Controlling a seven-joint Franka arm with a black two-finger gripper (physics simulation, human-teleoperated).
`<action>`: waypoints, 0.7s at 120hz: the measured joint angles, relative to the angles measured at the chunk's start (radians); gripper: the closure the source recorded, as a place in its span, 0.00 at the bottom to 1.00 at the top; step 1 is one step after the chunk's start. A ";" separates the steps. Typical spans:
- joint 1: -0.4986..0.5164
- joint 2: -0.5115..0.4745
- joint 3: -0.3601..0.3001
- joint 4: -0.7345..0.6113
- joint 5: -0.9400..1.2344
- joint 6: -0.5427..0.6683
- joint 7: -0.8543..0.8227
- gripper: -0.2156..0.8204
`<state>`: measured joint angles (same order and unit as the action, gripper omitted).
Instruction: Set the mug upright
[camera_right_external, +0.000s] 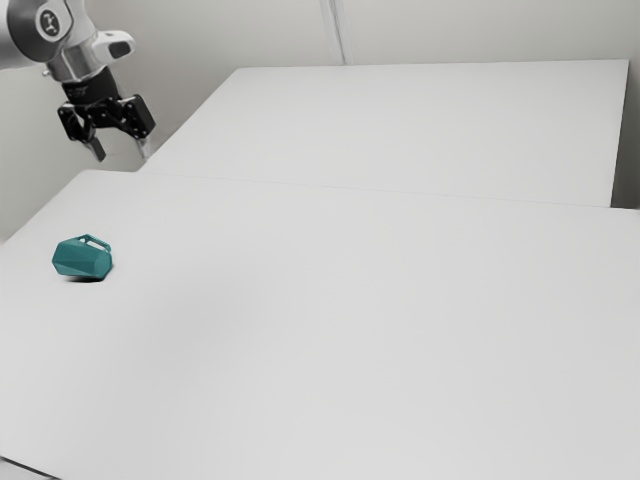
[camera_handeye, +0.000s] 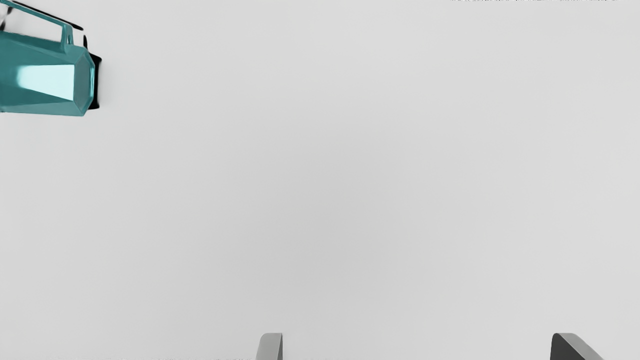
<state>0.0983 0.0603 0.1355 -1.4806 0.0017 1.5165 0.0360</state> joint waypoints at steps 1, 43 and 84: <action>0.005 0.000 0.000 0.000 0.000 0.000 0.003 0.23; 0.200 -0.003 0.029 -0.024 -0.049 0.017 0.182 0.23; 0.412 0.035 0.036 -0.099 -0.199 0.114 0.453 0.23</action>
<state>0.5100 0.0951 0.1714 -1.5799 -0.1972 1.6302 0.4888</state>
